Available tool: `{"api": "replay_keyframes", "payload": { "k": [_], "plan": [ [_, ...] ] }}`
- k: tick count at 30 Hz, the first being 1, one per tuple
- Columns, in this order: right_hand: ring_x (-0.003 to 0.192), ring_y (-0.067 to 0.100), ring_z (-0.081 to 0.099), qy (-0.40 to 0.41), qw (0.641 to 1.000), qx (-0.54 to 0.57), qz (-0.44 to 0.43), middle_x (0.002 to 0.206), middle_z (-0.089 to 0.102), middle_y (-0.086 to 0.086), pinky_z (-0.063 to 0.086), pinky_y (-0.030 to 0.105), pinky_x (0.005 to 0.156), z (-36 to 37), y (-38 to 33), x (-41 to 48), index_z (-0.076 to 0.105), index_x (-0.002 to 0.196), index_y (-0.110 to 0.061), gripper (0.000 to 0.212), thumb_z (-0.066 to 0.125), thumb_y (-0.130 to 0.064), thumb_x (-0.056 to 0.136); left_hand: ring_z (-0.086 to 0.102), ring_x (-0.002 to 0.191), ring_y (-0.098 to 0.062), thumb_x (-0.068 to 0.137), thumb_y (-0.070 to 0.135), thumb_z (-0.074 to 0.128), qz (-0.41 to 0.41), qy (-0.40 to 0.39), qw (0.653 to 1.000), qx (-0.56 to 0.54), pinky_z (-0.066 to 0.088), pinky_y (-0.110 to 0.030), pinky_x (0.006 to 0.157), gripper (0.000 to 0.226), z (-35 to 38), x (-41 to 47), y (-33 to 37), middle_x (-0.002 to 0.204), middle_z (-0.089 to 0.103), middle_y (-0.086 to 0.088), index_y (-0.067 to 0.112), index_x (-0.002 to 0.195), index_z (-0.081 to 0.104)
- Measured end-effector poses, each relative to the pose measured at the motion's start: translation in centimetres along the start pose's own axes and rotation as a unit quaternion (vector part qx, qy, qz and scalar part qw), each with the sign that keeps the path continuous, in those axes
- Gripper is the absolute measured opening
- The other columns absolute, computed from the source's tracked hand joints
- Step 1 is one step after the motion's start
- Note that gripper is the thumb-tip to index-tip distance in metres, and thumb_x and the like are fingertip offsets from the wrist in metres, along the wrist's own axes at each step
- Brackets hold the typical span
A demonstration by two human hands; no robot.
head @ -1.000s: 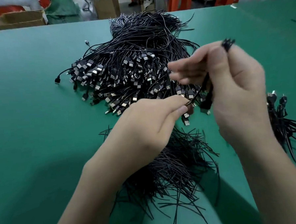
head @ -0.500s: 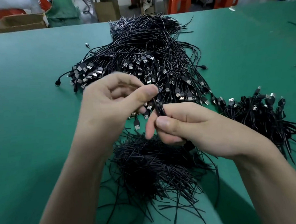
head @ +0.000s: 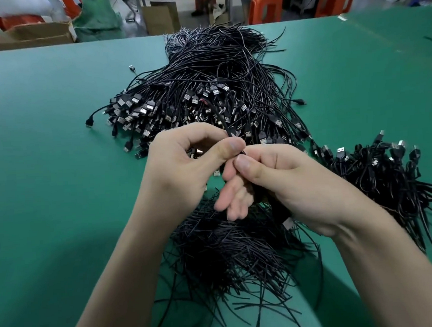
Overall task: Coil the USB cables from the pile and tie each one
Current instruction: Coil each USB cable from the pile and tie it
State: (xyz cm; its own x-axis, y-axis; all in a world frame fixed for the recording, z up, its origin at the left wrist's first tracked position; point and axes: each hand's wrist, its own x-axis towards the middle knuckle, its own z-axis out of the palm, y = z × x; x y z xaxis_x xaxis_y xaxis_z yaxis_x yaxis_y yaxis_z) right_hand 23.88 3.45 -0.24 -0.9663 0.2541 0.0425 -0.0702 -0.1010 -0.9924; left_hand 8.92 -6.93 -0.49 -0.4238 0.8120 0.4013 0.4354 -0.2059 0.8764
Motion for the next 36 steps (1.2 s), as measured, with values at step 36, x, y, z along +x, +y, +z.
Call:
{"api": "replay_keyframes", "payload": {
  "k": [36],
  "plan": [
    [0.049,0.012,0.025,-0.018,0.997,0.055,0.05,0.063,0.031,-0.003,0.028,0.024,0.043,2.6,0.6,0.0,0.036,0.081,-0.016,0.033,0.036,-0.037,0.106,0.073,0.109,-0.019,0.1,0.056,0.052,-0.069,-0.081,0.969,-0.224,0.057,-0.027,0.089,0.042,-0.2,-0.5,-1.3,0.119,0.076,-0.005,0.027,0.12,0.076]
  ]
}}
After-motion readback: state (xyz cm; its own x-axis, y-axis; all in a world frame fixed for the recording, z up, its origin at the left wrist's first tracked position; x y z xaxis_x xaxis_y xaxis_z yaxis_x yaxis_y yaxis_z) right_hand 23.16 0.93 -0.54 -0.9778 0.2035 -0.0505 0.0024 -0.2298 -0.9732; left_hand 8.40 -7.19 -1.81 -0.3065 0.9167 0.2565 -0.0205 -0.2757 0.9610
